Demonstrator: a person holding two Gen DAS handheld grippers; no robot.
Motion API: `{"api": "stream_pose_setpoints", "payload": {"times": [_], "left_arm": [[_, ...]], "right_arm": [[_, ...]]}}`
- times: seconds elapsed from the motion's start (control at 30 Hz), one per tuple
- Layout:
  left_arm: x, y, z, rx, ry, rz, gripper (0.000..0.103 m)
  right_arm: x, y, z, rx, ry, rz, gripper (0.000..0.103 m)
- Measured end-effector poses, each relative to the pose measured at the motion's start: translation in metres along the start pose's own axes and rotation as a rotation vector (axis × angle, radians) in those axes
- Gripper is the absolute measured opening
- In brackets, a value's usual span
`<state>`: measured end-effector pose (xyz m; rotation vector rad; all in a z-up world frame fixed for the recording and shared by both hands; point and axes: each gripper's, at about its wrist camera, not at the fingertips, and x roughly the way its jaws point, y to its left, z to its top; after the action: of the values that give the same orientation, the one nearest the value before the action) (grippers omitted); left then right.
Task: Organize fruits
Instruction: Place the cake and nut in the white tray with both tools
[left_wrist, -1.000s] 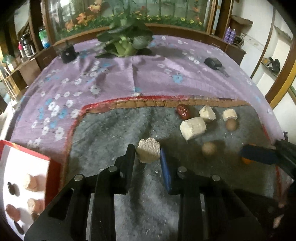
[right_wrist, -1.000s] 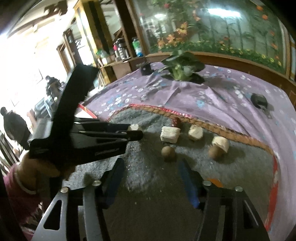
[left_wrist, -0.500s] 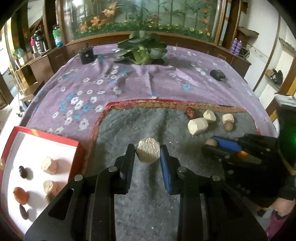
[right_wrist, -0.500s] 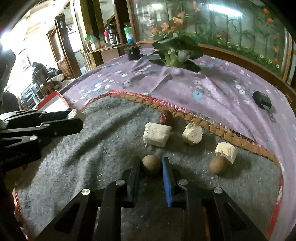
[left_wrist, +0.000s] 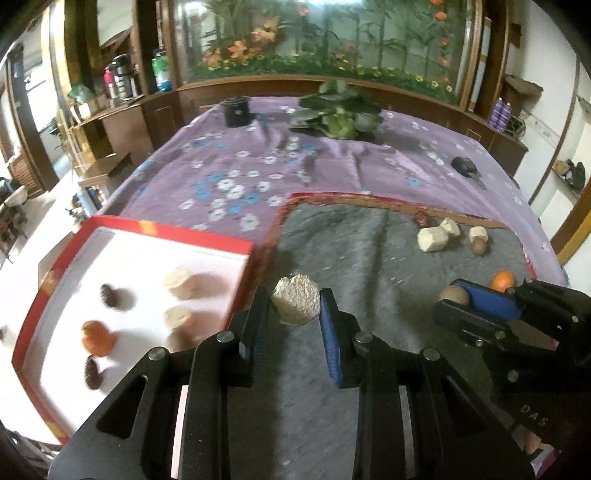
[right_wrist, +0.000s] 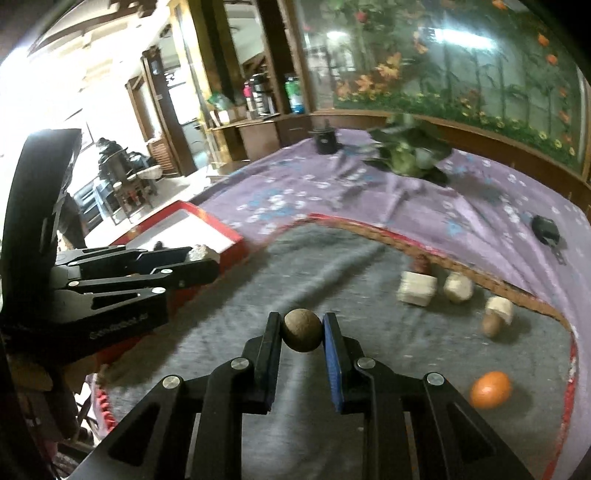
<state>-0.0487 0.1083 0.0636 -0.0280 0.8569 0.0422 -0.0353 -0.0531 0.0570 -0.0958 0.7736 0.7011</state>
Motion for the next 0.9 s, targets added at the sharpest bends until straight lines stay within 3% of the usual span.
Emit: {"api": "stream_pose_setpoints", "payload": {"times": [0.5,0.9], "left_arm": [[-0.027,0.070,-0.027,-0.103,-0.019,0.106,0.026],[-0.027,0.120,-0.053,-0.197,0.030,0.135,0.026]], "right_arm": [[0.022,0.085,0.022,-0.122,-0.001,0.114,0.021],[0.066,0.133,0.038,-0.194,0.050,0.209,0.021]]}}
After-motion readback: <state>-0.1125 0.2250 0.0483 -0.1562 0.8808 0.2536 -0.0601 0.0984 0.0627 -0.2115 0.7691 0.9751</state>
